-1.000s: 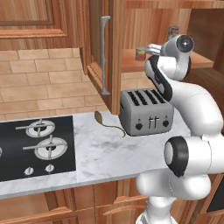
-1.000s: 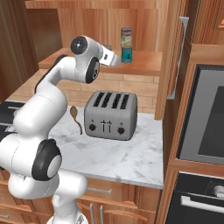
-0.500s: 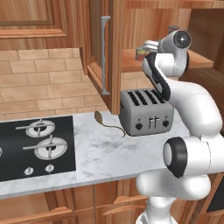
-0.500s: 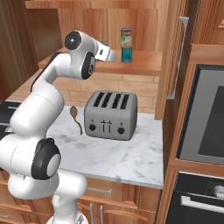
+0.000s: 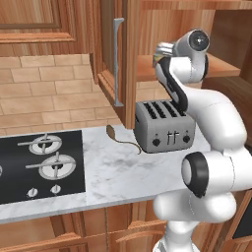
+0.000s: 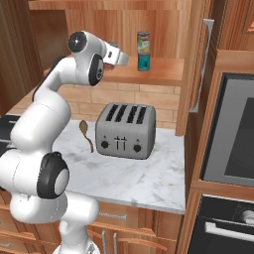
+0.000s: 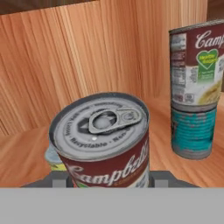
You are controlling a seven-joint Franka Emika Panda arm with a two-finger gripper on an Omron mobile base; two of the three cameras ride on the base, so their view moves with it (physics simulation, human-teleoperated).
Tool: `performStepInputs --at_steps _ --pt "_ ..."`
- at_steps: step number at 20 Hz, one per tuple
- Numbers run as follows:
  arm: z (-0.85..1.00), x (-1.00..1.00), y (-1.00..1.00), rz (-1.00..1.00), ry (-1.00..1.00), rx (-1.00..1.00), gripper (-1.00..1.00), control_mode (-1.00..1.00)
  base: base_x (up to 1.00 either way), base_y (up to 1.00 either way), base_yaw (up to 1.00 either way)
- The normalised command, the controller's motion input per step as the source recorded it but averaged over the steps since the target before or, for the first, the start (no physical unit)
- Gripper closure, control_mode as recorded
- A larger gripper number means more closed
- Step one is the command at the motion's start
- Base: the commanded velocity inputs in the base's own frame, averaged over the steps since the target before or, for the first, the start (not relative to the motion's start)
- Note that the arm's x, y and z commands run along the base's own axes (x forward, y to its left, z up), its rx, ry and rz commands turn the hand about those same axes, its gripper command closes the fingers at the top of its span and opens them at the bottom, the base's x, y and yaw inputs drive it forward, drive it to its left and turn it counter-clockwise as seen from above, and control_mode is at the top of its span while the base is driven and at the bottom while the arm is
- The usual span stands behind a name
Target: Stack two cans on top of the other two cans in the cabinet.
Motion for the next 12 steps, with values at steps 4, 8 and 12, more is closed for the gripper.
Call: performStepInputs --at_steps 4,8,12 --pt "0.2 0.04 0.06 0.01 0.0 -0.01 1.0 -1.0 0.0 0.0 0.0" --pt "0.13 0.05 0.08 0.0 0.0 0.0 1.0 -1.0 0.0 0.0 0.0" --pt "0.1 0.03 0.08 0.0 0.0 0.0 1.0 -1.0 0.0 0.0 0.0"
